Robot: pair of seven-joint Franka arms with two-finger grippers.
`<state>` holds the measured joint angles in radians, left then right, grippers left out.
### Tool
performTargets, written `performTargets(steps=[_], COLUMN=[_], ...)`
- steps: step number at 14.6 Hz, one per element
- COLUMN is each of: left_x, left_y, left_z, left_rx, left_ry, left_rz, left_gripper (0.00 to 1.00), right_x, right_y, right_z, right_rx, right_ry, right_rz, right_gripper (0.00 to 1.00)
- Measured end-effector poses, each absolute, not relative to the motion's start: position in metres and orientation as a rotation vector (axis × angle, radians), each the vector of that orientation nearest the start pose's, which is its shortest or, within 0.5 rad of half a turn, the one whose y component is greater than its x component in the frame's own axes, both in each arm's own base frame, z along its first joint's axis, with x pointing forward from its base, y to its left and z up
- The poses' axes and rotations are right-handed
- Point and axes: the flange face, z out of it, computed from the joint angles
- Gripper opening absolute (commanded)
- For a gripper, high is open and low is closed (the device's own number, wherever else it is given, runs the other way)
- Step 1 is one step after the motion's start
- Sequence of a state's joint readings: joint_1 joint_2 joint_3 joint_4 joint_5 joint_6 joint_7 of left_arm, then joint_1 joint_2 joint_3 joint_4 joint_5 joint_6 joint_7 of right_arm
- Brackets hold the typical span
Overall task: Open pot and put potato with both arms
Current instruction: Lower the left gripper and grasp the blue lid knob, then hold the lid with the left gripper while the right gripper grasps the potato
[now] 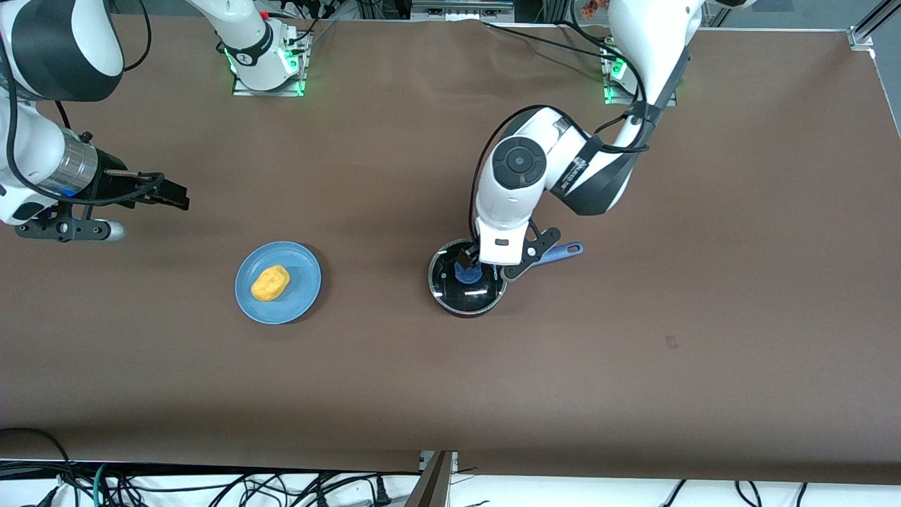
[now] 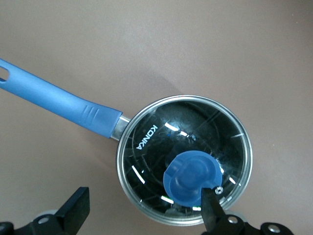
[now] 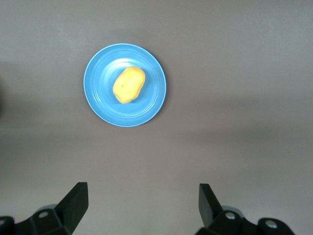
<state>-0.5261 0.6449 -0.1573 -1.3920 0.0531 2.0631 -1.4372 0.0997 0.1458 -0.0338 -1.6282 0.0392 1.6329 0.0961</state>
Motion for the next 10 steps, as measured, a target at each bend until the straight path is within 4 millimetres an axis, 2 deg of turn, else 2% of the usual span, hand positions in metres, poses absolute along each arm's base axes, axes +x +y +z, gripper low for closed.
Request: performTargets(steps=[3,7,10], left_x=[0.578,0.589,0.595], left_y=[-0.450,-0.455,-0.461], left_z=[0.320,0.319,0.307], left_rx=[-2.965,-2.974,-2.953], left_ry=[-1.227,-1.262,-1.278], left_rz=[-0.001,-0.019,-0.055], left_gripper=[1.00,1.00,1.00], right_x=[0.594,0.598,0.603], right_y=[0.043,0.043,0.043], right_z=[0.510,0.497,0.481], right_rx=[-3.110,-3.110,-3.110], right_ry=[0.059,0.060,0.062], right_rz=[0.245,0.278,0.309], right_gripper=[1.00,1.00,1.00])
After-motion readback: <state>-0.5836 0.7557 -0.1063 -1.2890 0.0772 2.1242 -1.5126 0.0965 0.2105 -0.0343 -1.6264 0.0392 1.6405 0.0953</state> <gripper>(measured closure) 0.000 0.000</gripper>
